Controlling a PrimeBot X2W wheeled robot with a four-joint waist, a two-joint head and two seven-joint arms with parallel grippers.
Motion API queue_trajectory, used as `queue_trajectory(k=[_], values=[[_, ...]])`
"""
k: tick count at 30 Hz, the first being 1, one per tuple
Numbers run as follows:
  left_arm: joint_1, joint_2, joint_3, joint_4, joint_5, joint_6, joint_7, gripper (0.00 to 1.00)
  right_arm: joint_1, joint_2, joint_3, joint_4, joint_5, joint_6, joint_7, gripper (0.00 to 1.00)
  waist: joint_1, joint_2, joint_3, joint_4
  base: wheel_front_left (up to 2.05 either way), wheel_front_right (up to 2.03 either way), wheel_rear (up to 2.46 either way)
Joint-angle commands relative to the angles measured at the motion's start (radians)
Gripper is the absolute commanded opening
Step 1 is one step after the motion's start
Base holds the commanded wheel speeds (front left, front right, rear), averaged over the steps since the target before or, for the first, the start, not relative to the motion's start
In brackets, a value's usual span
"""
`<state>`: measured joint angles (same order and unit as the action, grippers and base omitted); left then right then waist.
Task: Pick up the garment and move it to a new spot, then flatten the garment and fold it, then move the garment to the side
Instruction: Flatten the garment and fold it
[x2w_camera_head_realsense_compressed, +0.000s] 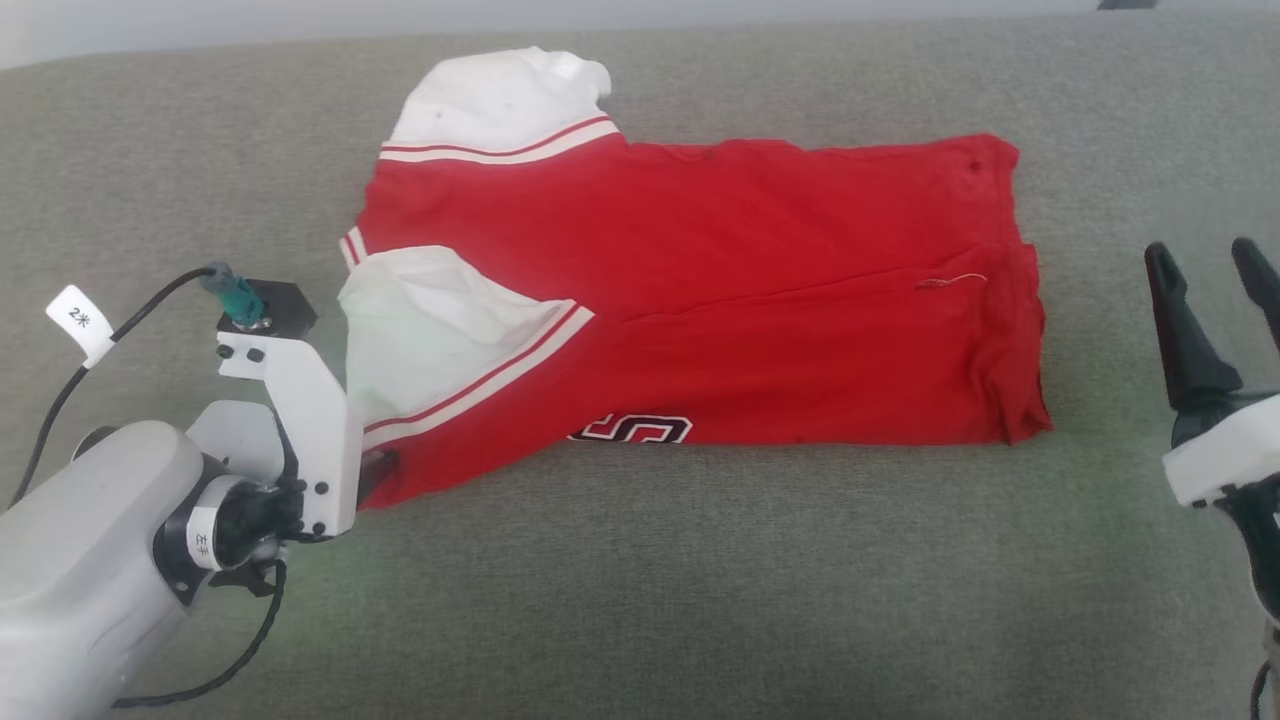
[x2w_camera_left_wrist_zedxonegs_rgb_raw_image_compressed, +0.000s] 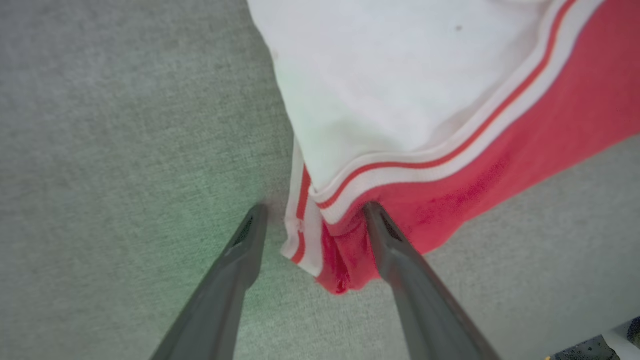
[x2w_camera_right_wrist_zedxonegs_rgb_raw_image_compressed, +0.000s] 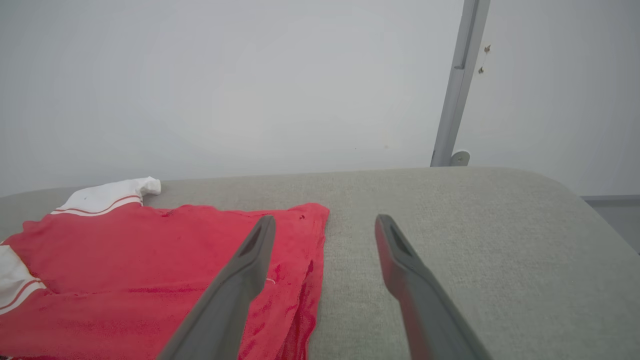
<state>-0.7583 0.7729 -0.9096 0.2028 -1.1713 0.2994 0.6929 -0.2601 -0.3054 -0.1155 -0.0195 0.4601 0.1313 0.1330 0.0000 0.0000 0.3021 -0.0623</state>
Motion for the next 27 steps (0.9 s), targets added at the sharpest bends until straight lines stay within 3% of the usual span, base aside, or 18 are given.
queue_trajectory(k=[1,5,6,7,8,16,27], values=[[0.018,-0.007,0.002,0.005,-0.003,0.001,-0.003,1.00,0.010,0.006,-0.001,-0.006,0.000,-0.001,0.006,1.00,0.0000,0.0000,0.005,-0.008,0.00,0.00,0.00],[0.035,-0.029,-0.008,0.062,-0.010,-0.010,-0.010,1.00,0.041,0.025,-0.010,-0.028,0.005,-0.001,0.051,1.00,0.0000,0.0000,0.008,-0.020,0.00,0.00,0.00],[0.041,-0.036,-0.015,0.075,-0.017,-0.018,0.000,0.96,0.049,0.028,-0.015,-0.031,0.007,-0.001,0.061,1.00,0.0000,0.0000,0.008,-0.022,0.00,0.00,0.00],[0.039,-0.037,-0.031,0.079,-0.004,-0.041,0.002,0.07,0.054,0.034,-0.019,-0.031,0.014,-0.001,0.078,1.00,0.0000,0.0000,0.008,-0.023,0.00,0.00,0.00],[0.040,-0.039,-0.035,0.092,-0.005,-0.041,0.003,0.00,0.064,0.038,-0.017,-0.028,0.019,-0.001,0.097,1.00,0.0000,0.0000,0.009,-0.023,0.00,0.00,0.00],[0.015,-0.062,-0.042,0.132,0.014,-0.076,-0.017,0.00,0.096,0.055,-0.005,-0.001,0.057,-0.001,0.279,1.00,0.0000,0.0000,0.018,0.005,0.00,0.00,0.00],[-0.032,-0.123,-0.043,0.148,0.024,-0.110,-0.038,0.00,-0.006,0.038,0.017,0.131,0.035,-0.001,0.525,1.00,0.0000,0.0000,0.056,0.067,0.00,0.00,0.00]])
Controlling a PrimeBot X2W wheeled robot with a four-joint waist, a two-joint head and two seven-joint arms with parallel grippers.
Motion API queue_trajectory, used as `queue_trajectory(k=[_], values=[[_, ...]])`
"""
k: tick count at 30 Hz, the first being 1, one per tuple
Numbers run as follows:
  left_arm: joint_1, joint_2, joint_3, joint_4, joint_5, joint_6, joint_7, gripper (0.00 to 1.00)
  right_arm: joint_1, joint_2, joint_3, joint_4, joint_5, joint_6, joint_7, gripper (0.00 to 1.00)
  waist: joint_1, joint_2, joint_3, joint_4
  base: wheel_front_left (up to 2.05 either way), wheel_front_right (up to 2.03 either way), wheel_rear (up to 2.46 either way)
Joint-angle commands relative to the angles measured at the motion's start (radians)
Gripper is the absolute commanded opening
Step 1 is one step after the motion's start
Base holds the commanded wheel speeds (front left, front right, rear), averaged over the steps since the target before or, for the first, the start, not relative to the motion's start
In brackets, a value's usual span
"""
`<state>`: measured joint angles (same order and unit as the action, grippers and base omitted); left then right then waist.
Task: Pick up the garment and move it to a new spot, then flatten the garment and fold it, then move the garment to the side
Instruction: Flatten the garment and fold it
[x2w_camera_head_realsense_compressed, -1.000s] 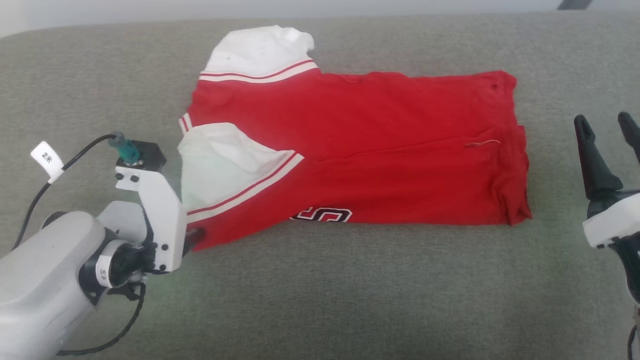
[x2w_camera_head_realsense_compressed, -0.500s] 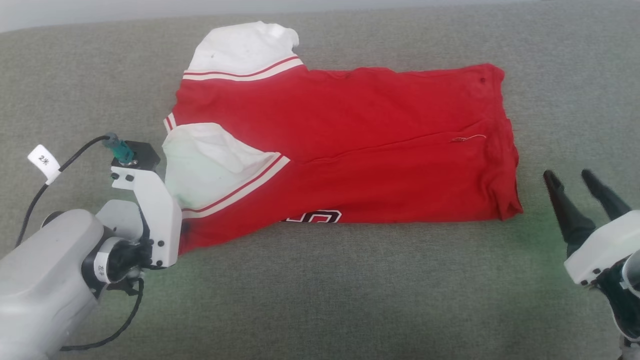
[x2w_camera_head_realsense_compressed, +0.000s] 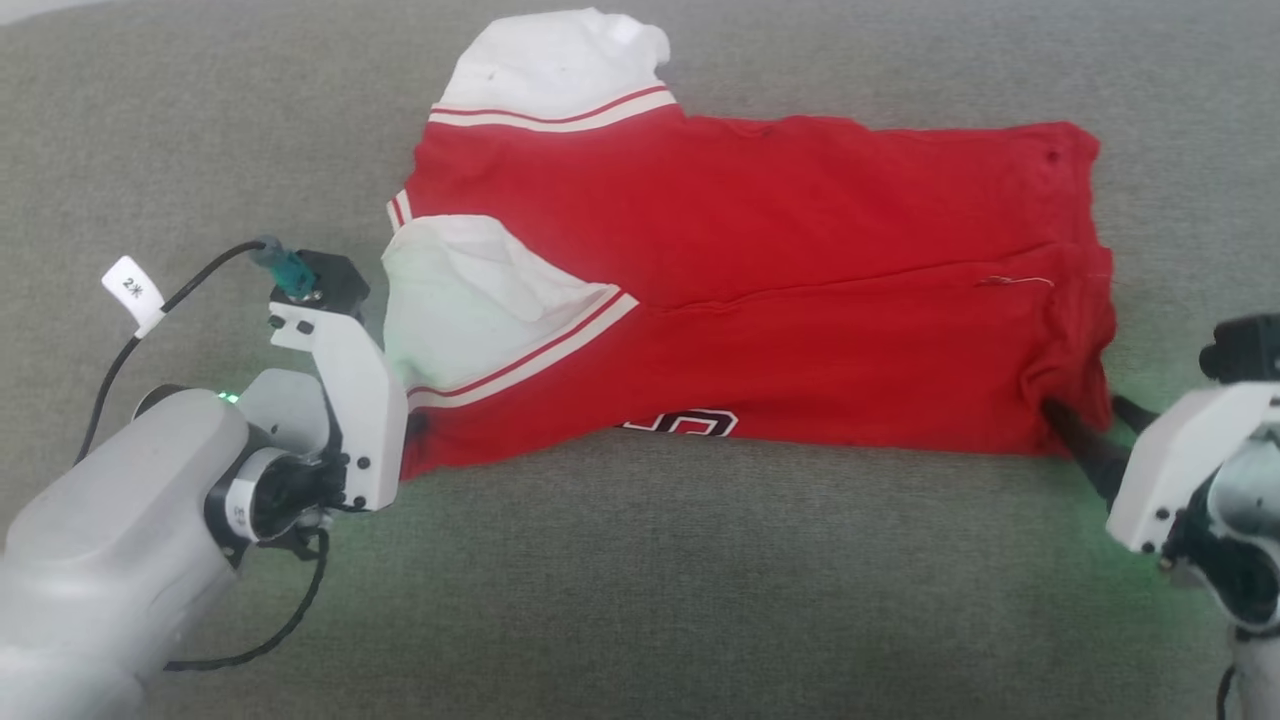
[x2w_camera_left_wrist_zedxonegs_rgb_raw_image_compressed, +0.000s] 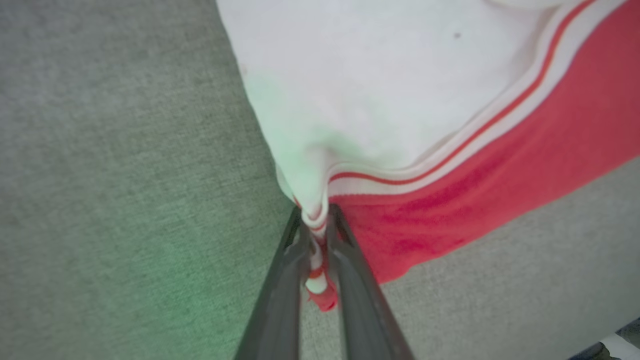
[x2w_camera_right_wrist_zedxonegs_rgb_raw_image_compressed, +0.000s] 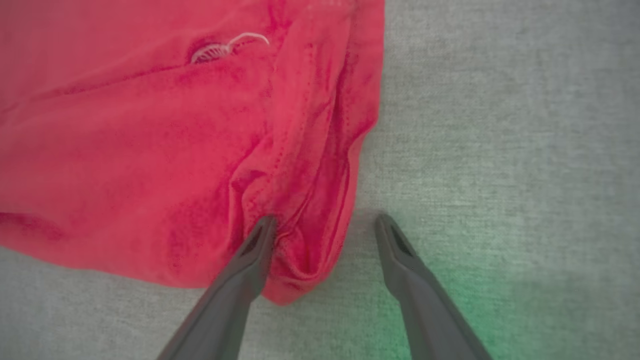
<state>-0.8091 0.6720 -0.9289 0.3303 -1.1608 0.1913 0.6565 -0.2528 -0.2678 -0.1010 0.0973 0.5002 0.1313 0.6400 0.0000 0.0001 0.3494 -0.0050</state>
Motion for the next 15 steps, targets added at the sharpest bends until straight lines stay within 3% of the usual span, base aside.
queue_trajectory(k=[1,5,6,7,15], values=[[0.016,-0.026,-0.025,0.023,0.018,-0.005,-0.001,0.00,-0.023,0.000,0.010,0.032,-0.013,-0.001,0.041,1.00,0.0000,-0.0001,0.012,0.015,0.00,0.00,0.00],[0.008,-0.045,-0.028,0.031,0.017,-0.017,-0.007,0.00,-0.053,0.001,0.047,0.106,-0.030,-0.001,0.140,1.00,0.0000,-0.0001,0.020,0.030,0.00,0.00,0.00],[0.006,-0.049,-0.030,0.034,0.018,-0.019,-0.008,0.00,-0.055,0.000,0.055,0.124,-0.031,-0.001,0.165,0.54,0.0000,-0.0001,0.021,0.034,0.00,0.00,0.00],[0.005,-0.053,-0.030,0.036,0.018,-0.023,-0.011,0.00,-0.057,-0.001,0.060,0.133,-0.036,-0.001,0.183,0.00,0.0000,-0.0001,0.022,0.037,0.00,0.00,0.00],[-0.002,-0.032,-0.012,0.036,0.000,-0.029,-0.010,0.00,-0.066,-0.028,0.016,0.073,-0.029,-0.002,0.284,0.00,0.0000,-0.0001,0.013,0.047,0.00,0.00,0.00]])
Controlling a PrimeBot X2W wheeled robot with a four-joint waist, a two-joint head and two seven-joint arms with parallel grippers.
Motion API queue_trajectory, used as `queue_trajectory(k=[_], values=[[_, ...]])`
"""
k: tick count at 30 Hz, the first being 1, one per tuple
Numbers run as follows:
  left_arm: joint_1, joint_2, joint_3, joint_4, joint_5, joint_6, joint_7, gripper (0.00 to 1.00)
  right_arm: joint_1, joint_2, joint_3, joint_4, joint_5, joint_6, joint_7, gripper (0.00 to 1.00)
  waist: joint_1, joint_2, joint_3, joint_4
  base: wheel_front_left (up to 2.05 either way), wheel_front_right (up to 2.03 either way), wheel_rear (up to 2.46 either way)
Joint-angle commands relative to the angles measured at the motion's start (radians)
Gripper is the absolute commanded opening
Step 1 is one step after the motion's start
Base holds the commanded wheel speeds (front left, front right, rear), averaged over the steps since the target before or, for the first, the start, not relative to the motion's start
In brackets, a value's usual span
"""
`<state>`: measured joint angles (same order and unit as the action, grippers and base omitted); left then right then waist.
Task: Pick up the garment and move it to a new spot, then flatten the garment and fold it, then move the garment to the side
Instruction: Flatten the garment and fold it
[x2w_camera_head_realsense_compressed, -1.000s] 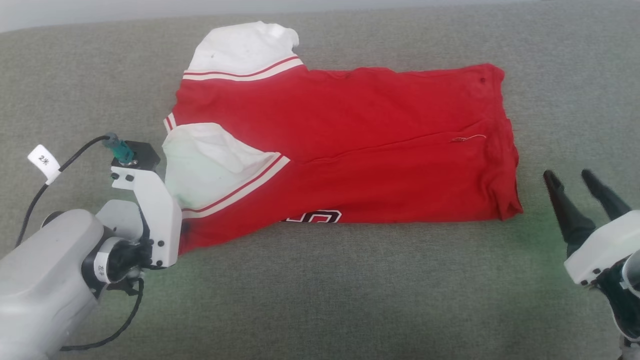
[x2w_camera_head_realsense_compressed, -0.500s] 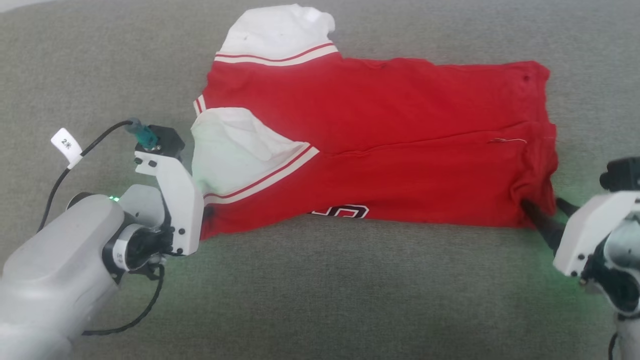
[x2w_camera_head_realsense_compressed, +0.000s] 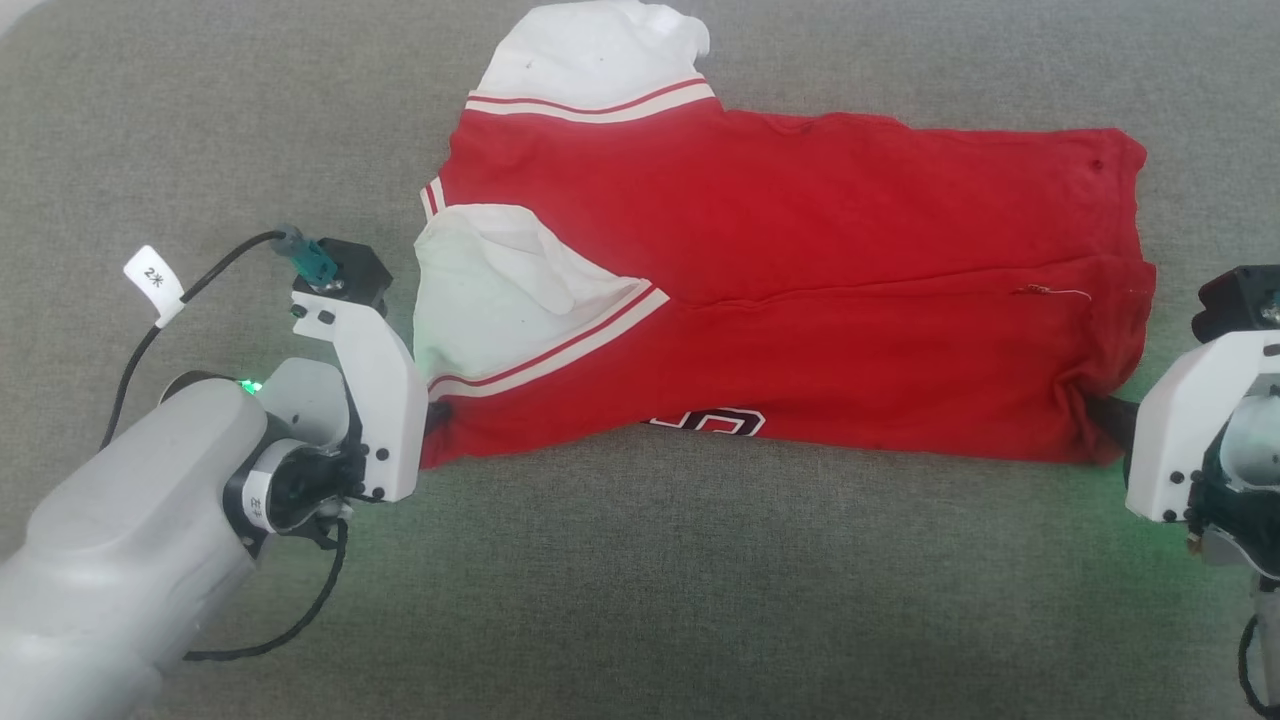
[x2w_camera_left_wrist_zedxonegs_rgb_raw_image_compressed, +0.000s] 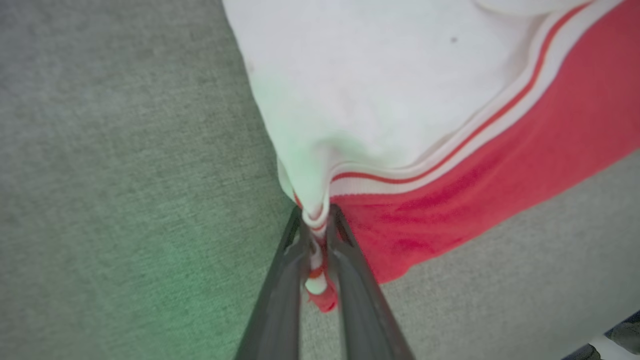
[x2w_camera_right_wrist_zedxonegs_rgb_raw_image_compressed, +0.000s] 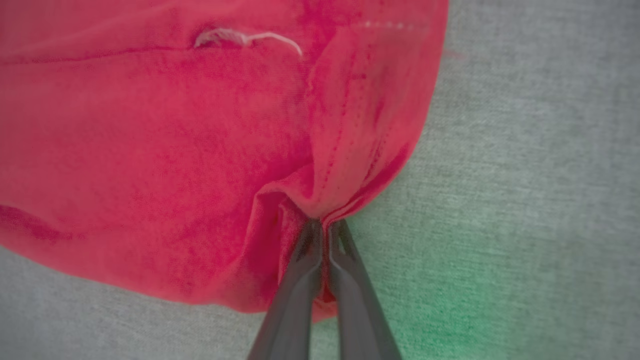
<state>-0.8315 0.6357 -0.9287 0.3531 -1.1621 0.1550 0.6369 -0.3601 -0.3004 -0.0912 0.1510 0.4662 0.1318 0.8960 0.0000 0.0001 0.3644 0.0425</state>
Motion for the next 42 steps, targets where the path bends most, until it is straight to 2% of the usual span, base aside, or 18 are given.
queue_trajectory(k=[1,7,12,19,24,31,32,33,34,35,36,37,38,39,40,42], values=[[0.019,0.010,-0.008,0.007,-0.001,0.010,0.014,0.00,0.040,-0.002,0.001,0.006,0.006,-0.002,0.037,0.00,0.0000,-0.0001,-0.005,-0.001,0.00,0.00,0.00],[0.008,0.050,0.006,-0.041,-0.003,0.032,0.034,0.00,0.038,-0.033,-0.030,-0.061,0.017,-0.002,0.078,0.00,0.0000,-0.0001,-0.020,0.001,0.00,0.00,0.00],[0.017,0.094,0.016,-0.119,-0.007,0.069,0.055,0.00,0.050,-0.062,-0.049,-0.114,0.033,-0.002,0.127,0.00,0.0000,-0.0001,-0.038,0.005,0.00,0.00,0.00],[0.082,0.172,0.018,-0.271,-0.026,0.154,0.089,0.00,0.105,-0.087,-0.085,-0.183,0.056,-0.002,0.191,0.00,0.0000,-0.0001,-0.055,0.011,0.00,0.00,0.00],[0.146,0.209,0.015,-0.360,-0.044,0.204,0.086,0.00,0.167,-0.066,-0.122,-0.210,0.067,-0.002,0.218,0.00,0.0000,-0.0001,-0.058,0.016,0.00,0.00,0.00],[0.198,0.193,0.002,-0.349,-0.053,0.211,0.070,0.00,0.212,-0.025,-0.112,-0.192,0.041,-0.002,0.200,0.00,0.0000,-0.0001,-0.059,0.012,0.00,0.00,0.00],[0.201,0.187,0.001,-0.339,-0.054,0.207,0.067,0.05,0.212,-0.017,-0.106,-0.184,0.038,-0.002,0.190,0.00,0.0000,-0.0001,-0.060,0.010,0.00,0.00,0.00],[0.203,0.181,-0.001,-0.329,-0.056,0.204,0.064,0.20,0.212,-0.007,-0.101,-0.176,0.036,-0.002,0.181,0.00,0.0000,-0.0001,-0.062,0.008,0.00,0.00,0.00],[0.204,0.175,-0.002,-0.318,-0.056,0.200,0.059,0.27,0.212,0.003,-0.094,-0.167,0.032,-0.002,0.176,0.00,0.0000,-0.0001,-0.064,0.006,0.00,0.00,0.00],[0.206,0.168,-0.001,-0.306,-0.060,0.196,0.058,0.46,0.214,0.010,-0.086,-0.157,0.028,-0.002,0.171,0.00,0.0000,-0.0001,-0.066,0.004,0.00,0.00,0.00],[0.208,0.162,-0.003,-0.294,-0.064,0.194,0.061,0.81,0.213,0.016,-0.079,-0.149,0.023,-0.002,0.164,0.01,0.0000,-0.0001,-0.069,0.002,0.00,0.00,0.00],[0.209,0.159,-0.006,-0.286,-0.066,0.193,0.066,1.00,0.210,0.020,-0.074,-0.144,0.020,-0.002,0.160,0.23,0.0000,-0.0001,-0.072,0.000,0.00,0.00,0.00],[0.208,0.157,-0.007,-0.278,-0.066,0.191,0.065,1.00,0.208,0.022,-0.069,-0.142,0.015,-0.002,0.150,0.43,0.0000,-0.0001,-0.075,-0.002,0.00,0.00,0.00],[0.203,0.156,-0.004,-0.272,-0.068,0.189,0.064,1.00,0.205,0.025,-0.065,-0.138,0.015,-0.002,0.141,0.67,0.0000,-0.0001,-0.078,-0.004,0.00,0.00,0.00],[0.200,0.157,0.000,-0.269,-0.071,0.187,0.064,1.00,0.206,0.030,-0.062,-0.138,0.020,-0.002,0.137,1.00,0.0000,-0.0001,-0.082,-0.006,0.00,0.00,0.00],[0.189,0.166,0.009,-0.273,-0.074,0.185,0.063,1.00,0.205,0.033,-0.065,-0.142,0.024,-0.002,0.123,1.00,0.0000,-0.0001,-0.091,-0.009,0.00,0.00,0.00]])
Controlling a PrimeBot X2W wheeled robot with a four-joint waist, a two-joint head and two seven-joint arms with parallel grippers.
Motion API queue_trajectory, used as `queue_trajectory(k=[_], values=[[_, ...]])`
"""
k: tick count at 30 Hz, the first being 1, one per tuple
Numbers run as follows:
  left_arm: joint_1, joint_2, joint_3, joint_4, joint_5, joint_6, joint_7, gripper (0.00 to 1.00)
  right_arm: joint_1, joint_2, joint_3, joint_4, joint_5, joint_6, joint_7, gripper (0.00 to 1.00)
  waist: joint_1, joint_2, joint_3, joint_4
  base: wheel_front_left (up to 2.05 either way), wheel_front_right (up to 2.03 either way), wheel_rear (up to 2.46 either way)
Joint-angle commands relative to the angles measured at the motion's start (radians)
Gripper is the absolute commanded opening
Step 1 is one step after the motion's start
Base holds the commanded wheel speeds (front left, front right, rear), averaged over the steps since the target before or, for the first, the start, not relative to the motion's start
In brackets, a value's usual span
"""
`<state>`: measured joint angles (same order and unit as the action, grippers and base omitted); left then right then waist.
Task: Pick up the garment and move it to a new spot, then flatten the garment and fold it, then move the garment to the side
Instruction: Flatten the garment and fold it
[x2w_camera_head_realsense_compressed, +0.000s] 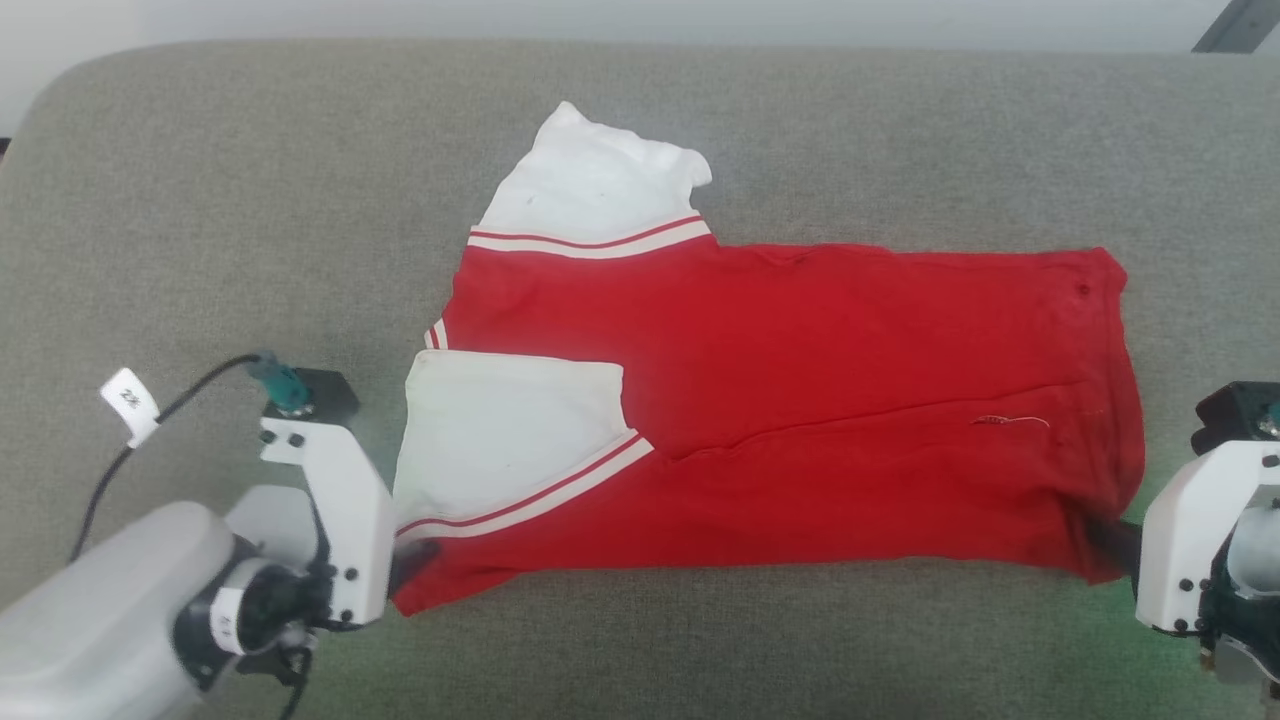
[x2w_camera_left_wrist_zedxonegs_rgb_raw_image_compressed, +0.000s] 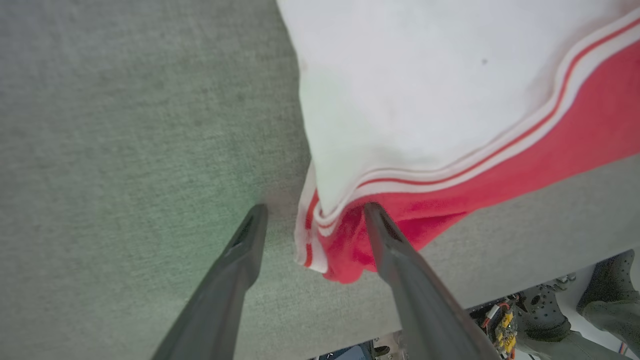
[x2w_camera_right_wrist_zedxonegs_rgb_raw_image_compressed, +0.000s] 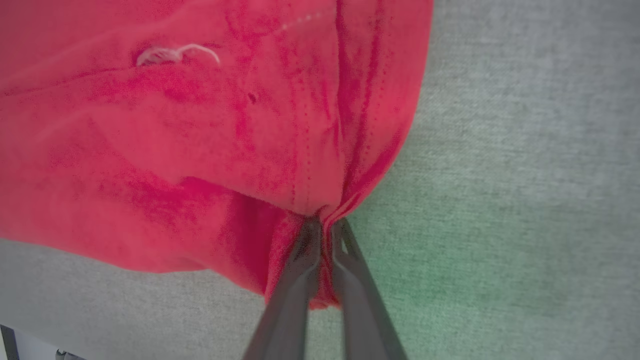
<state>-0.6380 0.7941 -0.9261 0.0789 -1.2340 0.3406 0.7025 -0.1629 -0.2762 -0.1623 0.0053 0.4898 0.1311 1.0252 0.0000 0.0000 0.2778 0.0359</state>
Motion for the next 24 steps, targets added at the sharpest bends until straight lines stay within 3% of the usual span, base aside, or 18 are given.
queue_trajectory(k=[1,9,14,24], values=[[-0.011,0.016,0.011,-0.002,0.001,0.000,-0.004,1.00,0.005,0.007,0.003,0.000,0.001,-0.001,-0.019,1.00,0.0000,0.0000,-0.009,-0.004,0.00,0.00,0.00],[-0.055,0.075,0.046,-0.052,0.014,0.014,0.008,1.00,0.005,0.027,-0.033,-0.045,-0.013,-0.001,-0.095,1.00,0.0000,0.0000,-0.036,-0.026,0.00,0.00,0.00],[-0.116,0.097,0.059,-0.065,0.045,0.001,0.012,1.00,-0.023,0.058,-0.049,-0.110,-0.019,-0.001,-0.206,1.00,0.0000,0.0000,-0.035,-0.065,0.00,0.00,0.00],[-0.292,0.075,0.075,0.038,0.123,-0.095,0.009,1.00,-0.099,0.098,0.061,-0.184,-0.014,-0.001,-0.572,1.00,0.0000,0.0000,0.027,-0.221,0.00,0.00,0.00]])
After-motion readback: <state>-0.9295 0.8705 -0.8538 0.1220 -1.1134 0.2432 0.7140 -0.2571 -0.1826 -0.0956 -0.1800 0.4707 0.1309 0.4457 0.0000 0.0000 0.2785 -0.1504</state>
